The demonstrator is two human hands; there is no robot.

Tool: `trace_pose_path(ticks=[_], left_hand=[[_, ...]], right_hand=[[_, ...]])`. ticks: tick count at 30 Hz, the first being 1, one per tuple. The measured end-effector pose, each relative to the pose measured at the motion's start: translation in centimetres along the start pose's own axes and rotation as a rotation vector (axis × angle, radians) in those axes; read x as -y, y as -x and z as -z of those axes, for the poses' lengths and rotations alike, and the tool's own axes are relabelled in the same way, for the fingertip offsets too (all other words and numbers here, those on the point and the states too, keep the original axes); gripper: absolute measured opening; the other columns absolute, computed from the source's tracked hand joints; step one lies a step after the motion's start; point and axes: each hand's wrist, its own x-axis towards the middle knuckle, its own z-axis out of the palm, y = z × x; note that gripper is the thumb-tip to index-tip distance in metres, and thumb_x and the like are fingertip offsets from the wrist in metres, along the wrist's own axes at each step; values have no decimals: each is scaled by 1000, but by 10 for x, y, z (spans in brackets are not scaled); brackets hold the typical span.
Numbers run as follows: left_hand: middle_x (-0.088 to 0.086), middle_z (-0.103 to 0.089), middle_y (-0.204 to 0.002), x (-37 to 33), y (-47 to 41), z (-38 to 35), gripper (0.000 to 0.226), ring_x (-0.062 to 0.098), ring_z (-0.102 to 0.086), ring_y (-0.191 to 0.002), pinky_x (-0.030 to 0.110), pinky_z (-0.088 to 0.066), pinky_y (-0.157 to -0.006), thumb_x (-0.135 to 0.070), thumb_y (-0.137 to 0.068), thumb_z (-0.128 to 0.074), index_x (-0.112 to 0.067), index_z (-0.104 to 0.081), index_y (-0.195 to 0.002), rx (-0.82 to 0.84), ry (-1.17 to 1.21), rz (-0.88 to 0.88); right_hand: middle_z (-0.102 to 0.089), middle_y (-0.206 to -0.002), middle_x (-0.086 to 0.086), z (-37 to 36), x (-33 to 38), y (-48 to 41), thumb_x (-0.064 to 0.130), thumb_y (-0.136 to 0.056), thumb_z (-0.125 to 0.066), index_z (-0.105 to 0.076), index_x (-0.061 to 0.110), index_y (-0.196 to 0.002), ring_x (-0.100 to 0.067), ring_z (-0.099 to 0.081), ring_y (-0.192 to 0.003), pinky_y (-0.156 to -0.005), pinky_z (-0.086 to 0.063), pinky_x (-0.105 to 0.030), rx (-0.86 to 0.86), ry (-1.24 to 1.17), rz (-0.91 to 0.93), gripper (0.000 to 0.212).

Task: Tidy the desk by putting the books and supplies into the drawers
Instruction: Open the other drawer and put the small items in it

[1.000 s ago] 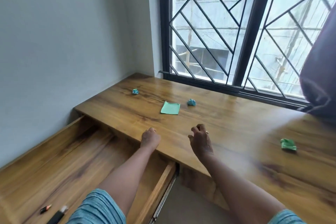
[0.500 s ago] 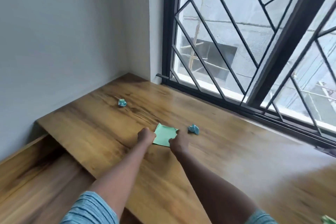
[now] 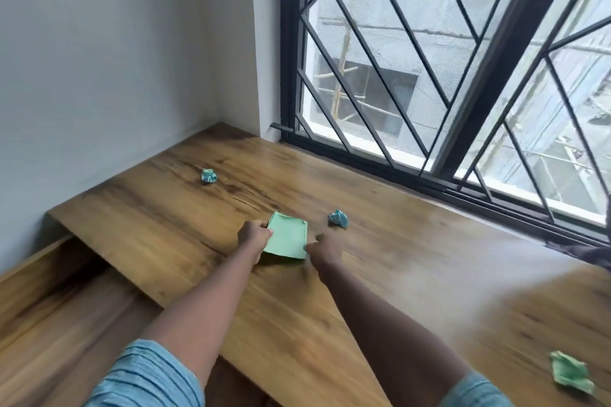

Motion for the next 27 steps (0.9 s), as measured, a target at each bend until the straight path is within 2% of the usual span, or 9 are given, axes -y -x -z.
trace_pose_path(ticks=[4, 6, 9, 13, 15, 18, 21, 25, 27], left_hand=[[16, -65, -117, 25, 48, 10, 30, 32, -63, -106, 33, -49, -75, -6, -93, -53, -3, -59, -122, -16, 189, 20], [17, -63, -121, 42, 76, 17, 32, 31, -62, -107, 35, -51, -83, -4, -94, -51, -2, -55, -126, -10, 275, 35], [16, -59, -124, 76, 127, 34, 35, 29, -61, -106, 35, -50, -84, -1, -95, -46, -3, -49, -129, -3, 353, 46], [12, -57, -129, 121, 193, 66, 44, 28, -60, -111, 41, -52, -93, -2, -94, -48, -8, -42, -137, 34, 351, 17], [13, -58, -128, 143, 229, 90, 46, 30, -61, -111, 42, -54, -83, -5, -92, -52, -11, -42, -137, 14, 293, -8], [11, -58, -117, 166, 268, 129, 47, 25, -63, -91, 26, -43, -57, -6, -91, -56, -13, -45, -135, -54, 244, -23], [6, -56, -110, 191, 288, 172, 48, 9, -47, -61, 23, -39, -50, -3, -87, -60, -16, -50, -132, -120, 236, 1], [11, -58, -125, 225, 300, 226, 51, 18, -58, -79, 27, -51, -54, 2, -83, -64, -17, -53, -129, -180, 163, -14], [11, -58, -127, 243, 297, 248, 50, 24, -63, -95, 30, -57, -66, 3, -83, -64, -12, -55, -129, -215, 136, 0]], right_hand=[[-58, -129, -14, -1, -19, 40, 11, -87, -65, -43, 7, -139, -27, -61, -95, -73, -50, -28, 64, -122, 27, 57], [-62, -116, -18, -6, -30, 63, 8, -87, -64, -42, 10, -140, -21, -57, -70, -54, -49, -29, 104, -233, -7, 57], [-60, -99, -20, -9, -51, 116, 1, -87, -61, -47, 5, -133, -18, -54, -59, -53, -53, -28, 97, -352, -29, 49], [-61, -82, -20, -20, -77, 180, -10, -81, -61, -62, 1, -87, -22, -56, -55, -57, -55, -35, 90, -371, -52, 13], [-61, -72, -16, -33, -87, 212, -11, -79, -61, -62, 3, -70, -22, -56, -52, -58, -55, -36, 106, -302, -41, 17], [-65, -80, -16, -56, -94, 246, -8, -79, -59, -66, 6, -72, -27, -63, -64, -67, -59, -40, 165, -212, 12, 17], [-70, -87, -16, -84, -95, 272, -5, -77, -62, -73, 12, -77, -33, -68, -77, -73, -60, -43, 155, -113, 59, 20], [-64, -89, -14, -123, -78, 311, -6, -85, -61, -71, 7, -95, -18, -57, -56, -38, -50, -17, 279, -96, 122, 19], [-63, -95, -16, -147, -69, 321, -8, -85, -59, -70, 2, -99, -17, -57, -57, -34, -46, -16, 316, -126, 137, 20]])
